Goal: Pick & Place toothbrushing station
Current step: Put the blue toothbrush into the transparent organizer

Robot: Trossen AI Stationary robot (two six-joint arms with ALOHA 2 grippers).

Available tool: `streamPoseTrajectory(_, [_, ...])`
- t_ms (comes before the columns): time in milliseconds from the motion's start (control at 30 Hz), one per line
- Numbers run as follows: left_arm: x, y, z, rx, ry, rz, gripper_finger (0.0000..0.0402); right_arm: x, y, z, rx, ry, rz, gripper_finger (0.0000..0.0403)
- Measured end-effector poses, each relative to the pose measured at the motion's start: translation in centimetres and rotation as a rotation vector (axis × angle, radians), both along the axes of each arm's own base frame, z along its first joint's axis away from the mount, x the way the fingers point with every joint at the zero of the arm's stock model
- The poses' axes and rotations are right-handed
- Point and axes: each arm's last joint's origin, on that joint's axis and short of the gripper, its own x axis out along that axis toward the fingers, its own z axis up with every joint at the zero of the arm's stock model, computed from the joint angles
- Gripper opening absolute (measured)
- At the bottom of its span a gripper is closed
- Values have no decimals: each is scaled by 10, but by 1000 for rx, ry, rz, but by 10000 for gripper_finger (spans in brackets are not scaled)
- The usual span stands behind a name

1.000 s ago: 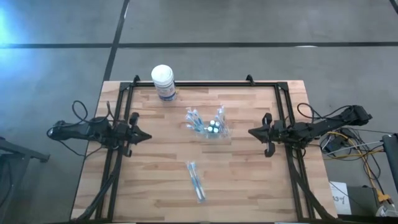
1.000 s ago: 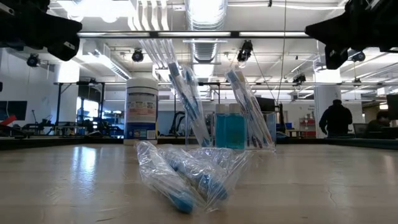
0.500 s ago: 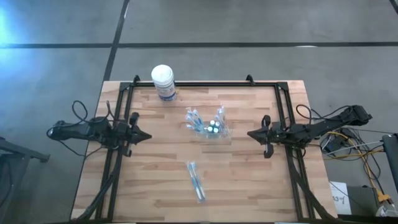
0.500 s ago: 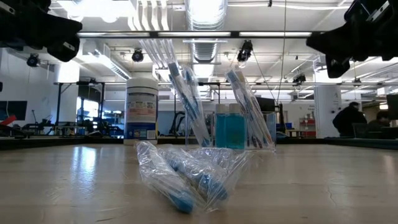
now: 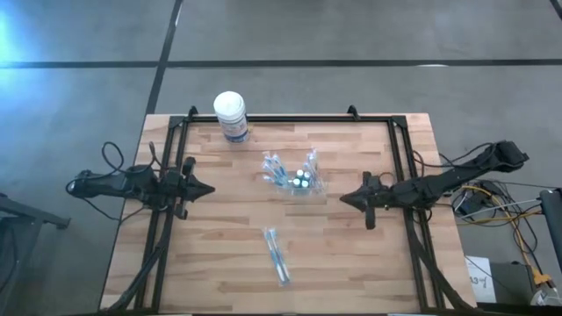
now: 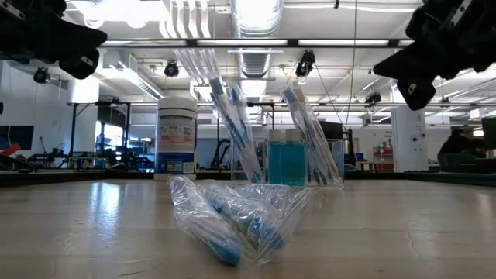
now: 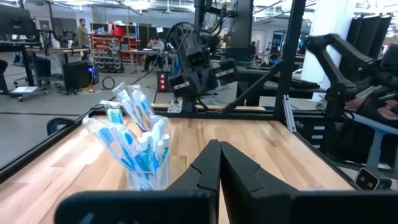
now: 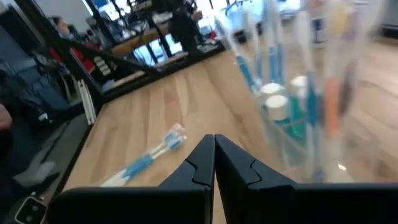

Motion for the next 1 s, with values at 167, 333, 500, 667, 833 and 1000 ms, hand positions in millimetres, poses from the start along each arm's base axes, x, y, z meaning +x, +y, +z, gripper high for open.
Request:
streamPoseTrajectory(167, [0, 0, -1, 2, 5, -3, 17, 32, 19, 12, -33, 123, 30, 8])
streamPoseTrajectory(333, [0, 0, -3, 38, 25, -5, 14, 73, 35, 20, 7, 279, -31, 8])
streamPoseTrajectory(500, [0, 0, -3, 78, 25, -5, 12, 113, 54, 24, 51, 392, -10, 8])
streamPoseTrajectory(667, [0, 0, -3, 90, 23, -5, 12, 155, 78, 22, 116, 431, 16, 25])
streamPoseTrajectory(833, [0, 0, -3, 89, 24, -6, 14, 196, 98, 19, 161, 503, 34, 80])
streamPoseTrajectory(1000, [0, 0, -4, 81, 33, -9, 14, 226, 110, 16, 171, 671, -33, 147])
